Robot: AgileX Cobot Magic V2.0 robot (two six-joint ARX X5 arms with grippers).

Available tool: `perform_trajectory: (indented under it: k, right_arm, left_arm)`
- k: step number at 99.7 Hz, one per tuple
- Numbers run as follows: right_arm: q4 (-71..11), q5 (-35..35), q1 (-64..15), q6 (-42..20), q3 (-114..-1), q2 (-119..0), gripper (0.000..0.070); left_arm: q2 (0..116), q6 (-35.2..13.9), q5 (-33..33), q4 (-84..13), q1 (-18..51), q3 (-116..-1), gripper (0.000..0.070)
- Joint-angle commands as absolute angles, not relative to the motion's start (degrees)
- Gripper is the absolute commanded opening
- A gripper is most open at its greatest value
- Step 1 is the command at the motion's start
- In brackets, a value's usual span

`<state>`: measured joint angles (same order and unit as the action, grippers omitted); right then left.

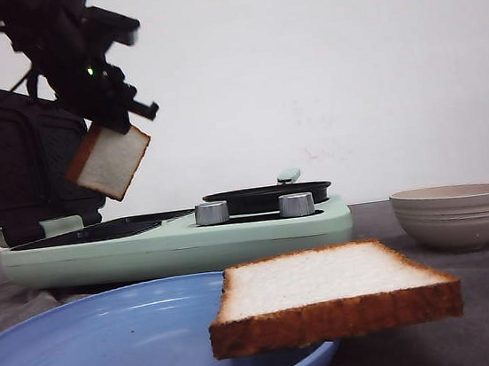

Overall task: Make breakfast with bread and shrimp
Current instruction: 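Carry the bread slice with the left gripper into the sandwich maker plate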

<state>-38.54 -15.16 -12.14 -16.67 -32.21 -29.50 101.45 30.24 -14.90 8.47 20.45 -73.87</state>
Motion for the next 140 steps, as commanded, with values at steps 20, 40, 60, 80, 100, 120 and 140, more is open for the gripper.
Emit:
perform_trajectory:
  k: [20,40,60,80,100,120,140]
  right_arm:
    - [-38.2,-14.9,-12.2,-15.8,-33.1,-29.8,0.0003]
    - [-38.7,-14.9,-12.2,-15.8,-33.1,-29.8,0.0003]
    - [-39.4,-14.9,-12.2,-15.8,-33.1,-29.8,0.0003]
    - [-39.5,-14.9,-12.2,-15.8,-33.1,-29.8,0.0003]
    - [-39.5,-14.9,-12.2,-15.8,-33.1,-29.8,0.0003]
    - [-39.5,-14.9,-12.2,-15.8,-33.1,-29.8,0.0003]
    - [-39.5,-14.9,-12.2,-15.8,-33.1,-29.8,0.0003]
  left_arm:
    - [106.9,41.5,-15.6,13.8,21.0,-75.5,0.0004]
    - [108.7,41.6,-15.2,15.1,21.0,-75.5,0.0004]
    - [109.6,41.9,-14.5,14.3,21.0,-75.5,0.0004]
    - [110.6,41.9,-14.1,13.0,21.0,-75.5,0.0003]
    - [110.6,41.2,-11.9,11.2,21.1,-75.5,0.0003]
    - [110.6,40.6,-11.3,11.6,21.1,-75.5,0.0006]
    - [110.6,37.2,-10.4,11.7,21.1,-75.5,0.0176]
